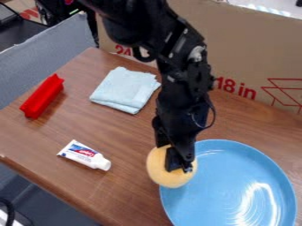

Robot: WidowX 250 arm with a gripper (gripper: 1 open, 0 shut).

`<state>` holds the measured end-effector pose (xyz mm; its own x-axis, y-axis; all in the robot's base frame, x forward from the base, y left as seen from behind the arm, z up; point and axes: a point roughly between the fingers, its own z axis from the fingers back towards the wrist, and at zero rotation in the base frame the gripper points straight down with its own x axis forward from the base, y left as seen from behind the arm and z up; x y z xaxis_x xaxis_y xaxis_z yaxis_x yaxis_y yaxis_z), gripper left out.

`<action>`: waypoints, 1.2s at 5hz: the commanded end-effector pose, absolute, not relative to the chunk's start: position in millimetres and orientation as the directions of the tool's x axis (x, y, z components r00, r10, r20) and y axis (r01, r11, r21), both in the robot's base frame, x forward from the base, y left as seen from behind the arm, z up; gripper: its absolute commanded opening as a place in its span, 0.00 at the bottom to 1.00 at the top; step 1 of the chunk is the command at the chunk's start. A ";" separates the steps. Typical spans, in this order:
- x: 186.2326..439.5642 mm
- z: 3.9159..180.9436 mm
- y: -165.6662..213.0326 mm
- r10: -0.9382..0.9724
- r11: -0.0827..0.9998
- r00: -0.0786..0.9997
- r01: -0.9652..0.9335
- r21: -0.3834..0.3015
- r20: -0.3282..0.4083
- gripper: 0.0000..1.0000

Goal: Move the yellow ball from the blue plate to the table

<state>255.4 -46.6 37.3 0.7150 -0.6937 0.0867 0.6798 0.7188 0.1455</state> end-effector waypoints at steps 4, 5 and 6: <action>278.2 68.3 -36.5 -0.646 0.757 0.757 0.619 0.210 0.098 0.00; 306.1 81.2 -31.7 -0.626 0.767 0.774 0.587 0.261 0.099 0.00; 330.8 100.4 -27.8 -0.588 0.782 0.804 0.541 0.310 0.082 0.00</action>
